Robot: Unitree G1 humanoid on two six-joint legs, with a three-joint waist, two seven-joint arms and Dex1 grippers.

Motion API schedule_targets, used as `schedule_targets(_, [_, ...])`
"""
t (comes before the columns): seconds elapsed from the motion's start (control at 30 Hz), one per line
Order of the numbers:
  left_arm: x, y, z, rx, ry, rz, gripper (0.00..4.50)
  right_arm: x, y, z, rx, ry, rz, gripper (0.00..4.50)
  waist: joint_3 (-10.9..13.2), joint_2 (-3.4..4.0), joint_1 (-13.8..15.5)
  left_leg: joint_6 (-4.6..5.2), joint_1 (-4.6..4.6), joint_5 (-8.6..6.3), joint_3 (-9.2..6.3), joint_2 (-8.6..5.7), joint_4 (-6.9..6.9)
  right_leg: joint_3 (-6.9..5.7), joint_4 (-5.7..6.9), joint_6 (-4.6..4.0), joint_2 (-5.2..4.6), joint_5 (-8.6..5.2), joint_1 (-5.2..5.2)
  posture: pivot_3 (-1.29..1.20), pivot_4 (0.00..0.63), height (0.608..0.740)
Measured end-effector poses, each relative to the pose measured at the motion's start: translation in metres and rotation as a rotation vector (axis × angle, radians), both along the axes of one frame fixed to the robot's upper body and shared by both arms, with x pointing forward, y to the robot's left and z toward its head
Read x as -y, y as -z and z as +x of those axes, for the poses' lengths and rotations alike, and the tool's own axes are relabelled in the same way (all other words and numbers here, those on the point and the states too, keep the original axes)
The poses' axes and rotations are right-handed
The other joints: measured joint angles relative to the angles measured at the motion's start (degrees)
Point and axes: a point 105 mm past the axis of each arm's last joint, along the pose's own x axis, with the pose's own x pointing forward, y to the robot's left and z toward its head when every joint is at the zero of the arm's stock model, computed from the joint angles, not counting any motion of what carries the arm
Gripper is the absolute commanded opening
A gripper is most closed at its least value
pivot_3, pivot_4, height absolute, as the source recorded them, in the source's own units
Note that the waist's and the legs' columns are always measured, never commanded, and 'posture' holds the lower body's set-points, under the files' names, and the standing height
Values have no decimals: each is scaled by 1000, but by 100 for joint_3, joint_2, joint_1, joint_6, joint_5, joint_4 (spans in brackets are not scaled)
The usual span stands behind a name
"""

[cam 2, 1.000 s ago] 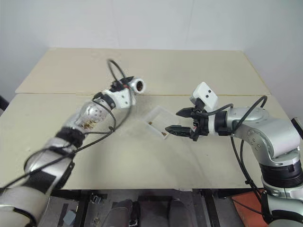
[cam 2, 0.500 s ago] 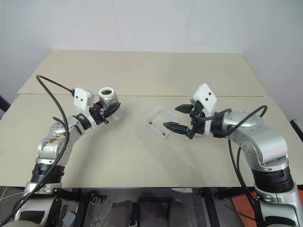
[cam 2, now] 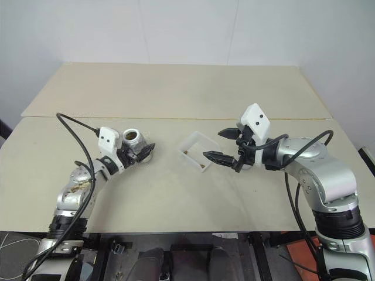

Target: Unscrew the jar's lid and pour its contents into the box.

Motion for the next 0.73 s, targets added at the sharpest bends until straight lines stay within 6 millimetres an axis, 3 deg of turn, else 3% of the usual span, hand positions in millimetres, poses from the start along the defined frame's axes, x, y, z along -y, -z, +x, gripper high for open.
schedule_targets(0.13, [-16, 0, -14, 1, 17, 68, 4479, 2, 1, 1, -2, 5, -5, 4500, 0, 0, -25, 0, -1, 0, 2, 5, -3, 2, -1, -1, 0, 0, -5, 0, 150, 740])
schedule_targets(0.4, [-69, -45, -76, -3, 221, 228, 4479, 13, 14, -3, -44, 27, -35, 4500, 0, 1, -80, -2, 4, -1, 9, 11, -10, 2, 1, -4, -10, -3, -10, 0, 150, 740])
schedule_targets(0.6, [-83, -74, -124, -17, 429, 225, 4479, 13, 11, -5, -16, -3, -34, 4500, 0, 2, -95, -3, 5, -1, 14, 14, -16, -1, -2, -7, -9, -6, -12, 0, 150, 740])
schedule_targets(0.73, [-93, -86, -136, -22, 421, 222, 4479, 12, 10, -6, 0, -24, -32, 4500, 0, 2, -91, -4, 20, 0, 18, 12, -25, 1, -4, -7, -10, -8, -4, 0, 150, 740])
